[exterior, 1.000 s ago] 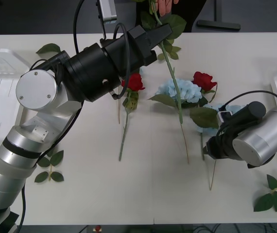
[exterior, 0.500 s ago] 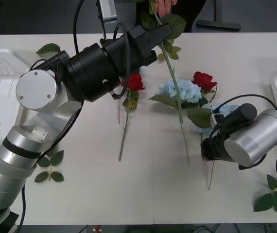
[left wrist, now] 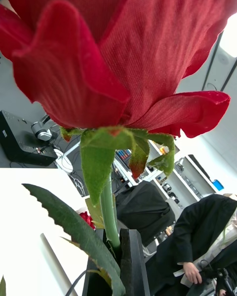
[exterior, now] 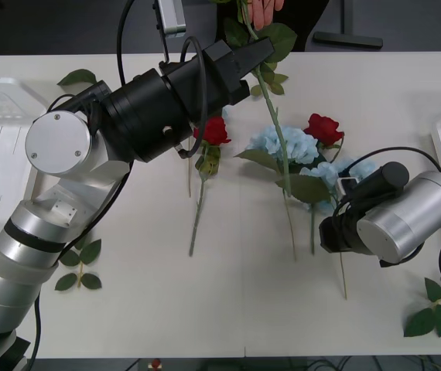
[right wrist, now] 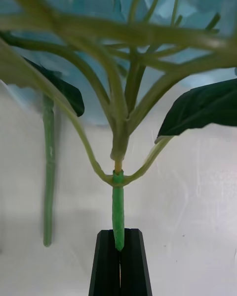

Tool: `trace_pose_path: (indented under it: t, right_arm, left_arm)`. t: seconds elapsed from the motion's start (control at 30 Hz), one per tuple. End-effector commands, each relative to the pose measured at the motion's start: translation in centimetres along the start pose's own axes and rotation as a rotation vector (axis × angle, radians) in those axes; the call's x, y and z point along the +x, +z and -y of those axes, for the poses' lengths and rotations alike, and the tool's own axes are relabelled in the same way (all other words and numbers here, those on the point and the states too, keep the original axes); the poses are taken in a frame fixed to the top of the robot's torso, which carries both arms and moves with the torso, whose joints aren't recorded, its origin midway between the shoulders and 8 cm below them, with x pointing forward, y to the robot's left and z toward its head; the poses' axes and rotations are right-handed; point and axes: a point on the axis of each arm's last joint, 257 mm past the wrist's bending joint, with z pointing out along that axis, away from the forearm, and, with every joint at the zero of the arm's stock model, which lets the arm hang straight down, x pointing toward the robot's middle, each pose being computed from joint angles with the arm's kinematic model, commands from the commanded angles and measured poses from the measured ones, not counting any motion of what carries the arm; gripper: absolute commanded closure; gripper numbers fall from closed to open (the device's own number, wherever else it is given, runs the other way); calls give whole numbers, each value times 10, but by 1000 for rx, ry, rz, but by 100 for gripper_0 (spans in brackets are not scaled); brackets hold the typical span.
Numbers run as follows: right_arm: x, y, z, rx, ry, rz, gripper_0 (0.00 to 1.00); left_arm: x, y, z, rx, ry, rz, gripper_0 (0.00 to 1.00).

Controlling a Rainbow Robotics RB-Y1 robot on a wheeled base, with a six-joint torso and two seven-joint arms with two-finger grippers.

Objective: Place the red flowers into the right box and the blue flowers into the left box. If a person shows an open palm, hand one flower to the person first, then continue sorting.

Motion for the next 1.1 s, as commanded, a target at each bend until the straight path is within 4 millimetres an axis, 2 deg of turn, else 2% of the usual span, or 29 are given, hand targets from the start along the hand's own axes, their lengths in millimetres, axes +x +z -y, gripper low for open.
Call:
trace_pose_path:
  t: [0.03, 0.3, 0.6, 0.67, 0.8, 0.83, 0.9, 0.97, 1.0, 1.03, 1.1]
  right_arm:
    - [-39, -24, -3, -33, 9, 78, 100]
    - [-77, -72, 22, -87, 30, 162, 100]
    - [-106, -121, 50, -147, 32, 235, 100]
    - [-115, -133, 50, -172, 23, 265, 100]
    - [-140, -159, 30, -256, -4, 345, 100]
    - [-152, -172, 17, -300, -11, 384, 100]
    - [-165, -186, 1, -349, -22, 429, 100]
    - [-187, -210, -25, -439, -29, 513, 100]
    - [-193, -216, -31, -462, -29, 539, 100]
    - [-205, -232, -50, -530, -34, 598, 100]
    - [-219, -254, -72, -618, -35, 672, 100]
  left_arm:
    - [-12, 6, 22, 48, 18, -3, 100]
    - [-13, 6, 22, 48, 19, -1, 100]
    - [-13, 6, 21, 47, 21, -1, 100]
    - [-13, 6, 21, 47, 21, -1, 100]
    - [-13, 6, 21, 47, 26, -1, 100]
    - [-13, 5, 21, 45, 28, -2, 100]
    - [-13, 5, 21, 45, 30, -2, 100]
    - [-13, 5, 21, 46, 30, -2, 100]
    - [-13, 5, 21, 46, 30, -2, 100]
    - [-13, 5, 21, 46, 30, -2, 100]
    - [-13, 5, 21, 46, 30, -2, 100]
